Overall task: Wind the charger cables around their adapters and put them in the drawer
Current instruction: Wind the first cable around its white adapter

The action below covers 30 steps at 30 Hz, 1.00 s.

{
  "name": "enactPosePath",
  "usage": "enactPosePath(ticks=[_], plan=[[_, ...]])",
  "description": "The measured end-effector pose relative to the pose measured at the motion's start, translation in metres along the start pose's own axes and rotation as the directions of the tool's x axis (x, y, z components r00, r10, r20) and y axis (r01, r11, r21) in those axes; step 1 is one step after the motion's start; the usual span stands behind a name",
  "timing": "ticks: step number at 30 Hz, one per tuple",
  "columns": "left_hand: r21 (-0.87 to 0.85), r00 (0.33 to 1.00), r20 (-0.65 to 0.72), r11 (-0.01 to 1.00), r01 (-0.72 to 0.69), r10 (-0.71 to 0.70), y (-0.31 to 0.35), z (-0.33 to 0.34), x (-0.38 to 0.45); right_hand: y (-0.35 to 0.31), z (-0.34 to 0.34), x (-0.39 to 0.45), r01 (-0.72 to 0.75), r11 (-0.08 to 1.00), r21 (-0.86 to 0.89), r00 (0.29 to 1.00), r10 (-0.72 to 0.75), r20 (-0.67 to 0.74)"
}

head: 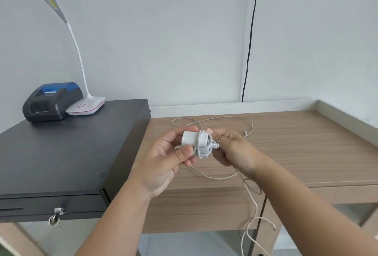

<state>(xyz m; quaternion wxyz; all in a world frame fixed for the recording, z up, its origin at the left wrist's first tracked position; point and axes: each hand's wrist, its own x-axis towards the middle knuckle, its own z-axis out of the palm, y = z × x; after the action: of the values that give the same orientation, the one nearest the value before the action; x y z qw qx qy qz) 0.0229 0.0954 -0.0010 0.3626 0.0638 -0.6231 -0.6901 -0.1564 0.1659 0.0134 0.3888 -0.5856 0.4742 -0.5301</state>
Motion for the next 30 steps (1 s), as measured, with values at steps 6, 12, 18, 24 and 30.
enactPosePath(ticks=[6, 12, 18, 24, 30], plan=[[-0.251, 0.99, -0.13, 0.964, -0.09, 0.059, -0.017, 0.011, 0.007, 0.031, 0.028, -0.007, -0.2, 0.879, 0.434, 0.978, 0.205, 0.036], [-0.323, 0.915, -0.397, 0.944, -0.07, -0.068, -0.03, 0.022, 0.013, 0.032, 0.049, -0.011, -0.227, 0.931, 0.287, 0.941, 0.285, -0.182], [0.053, 0.849, -0.521, 0.996, -0.07, 0.087, -0.03, 0.01, 0.02, 0.023, 0.054, -0.03, -0.203, 0.877, -0.435, 0.961, 0.093, -0.261], [0.702, 0.924, -0.324, 0.706, 0.092, 0.202, -0.025, 0.001, 0.012, -0.033, 0.032, -0.041, -0.238, 0.446, -0.862, 0.966, 0.02, -0.257], [0.881, 0.982, -0.166, 0.461, 0.108, 0.087, -0.011, 0.006, 0.005, -0.054, 0.005, -0.033, -0.204, 0.243, -0.948, 0.947, -0.196, -0.254]])
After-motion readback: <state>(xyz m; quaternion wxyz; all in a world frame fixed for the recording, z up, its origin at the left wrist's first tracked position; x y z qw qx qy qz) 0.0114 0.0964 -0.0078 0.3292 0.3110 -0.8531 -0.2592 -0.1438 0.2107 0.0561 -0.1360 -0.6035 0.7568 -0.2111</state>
